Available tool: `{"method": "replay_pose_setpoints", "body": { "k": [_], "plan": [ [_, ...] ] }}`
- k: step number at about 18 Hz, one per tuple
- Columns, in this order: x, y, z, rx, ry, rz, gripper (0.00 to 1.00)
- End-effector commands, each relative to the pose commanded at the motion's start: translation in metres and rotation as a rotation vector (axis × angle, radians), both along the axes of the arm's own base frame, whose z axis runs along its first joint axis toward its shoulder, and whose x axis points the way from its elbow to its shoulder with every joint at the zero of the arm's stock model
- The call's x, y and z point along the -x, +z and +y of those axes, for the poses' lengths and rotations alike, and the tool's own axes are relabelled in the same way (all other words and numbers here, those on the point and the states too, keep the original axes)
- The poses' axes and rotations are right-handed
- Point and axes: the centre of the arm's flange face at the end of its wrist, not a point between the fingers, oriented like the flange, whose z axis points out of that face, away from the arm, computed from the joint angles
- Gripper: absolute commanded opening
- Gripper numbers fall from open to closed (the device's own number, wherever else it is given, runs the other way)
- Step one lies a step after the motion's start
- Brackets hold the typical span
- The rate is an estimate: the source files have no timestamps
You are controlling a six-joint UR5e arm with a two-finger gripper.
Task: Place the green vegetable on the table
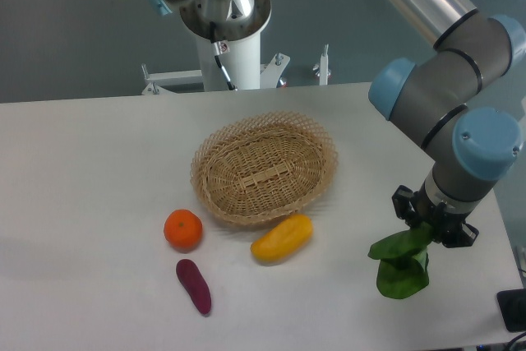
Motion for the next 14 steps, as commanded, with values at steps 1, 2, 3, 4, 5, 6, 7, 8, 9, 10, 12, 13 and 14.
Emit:
{"method": "replay_pose_setpoints", "body": {
  "k": [1,2,3,4,5,6,7,8,9,10,12,13,14],
  "plan": [
    [-0.001,0.000,0.001,0.001,-0.002,-0.001,0.31],
    [-0.002,0.002,0.000,0.000,-0.002,0.000,0.31],
    [-0.005,0.001,0.001,0.000,0.000,-0.004,0.31],
    [-0.012,0.000,0.005,0.003,-0.008,-0.009,0.31],
    [-0.019,0.002,0.006,0.001,-0.009,-0.012,0.31],
    [-0.027,0.005,0.010,-0.001,-0.019,-0.011,0.31],
    [-0.034,0.009,0.014,-0.005,-0.025,-0.010,0.31],
    [-0.042,0.010,0.018,-0.004,-0.034,-0.012,0.31],
    [-0.052,0.012,0.024,-0.006,-0.043,-0.013,0.31],
    [-0.061,0.014,0.031,-0.006,-0.036,-0.013,0.31],
    [-0.086,0.018,0.049,-0.010,-0.011,-0.013,0.30],
    [-0.099,0.019,0.060,-0.011,-0.014,-0.012,0.30],
    [-0.112,0.021,0.071,-0.013,-0.025,-0.012,0.30]
  ]
}}
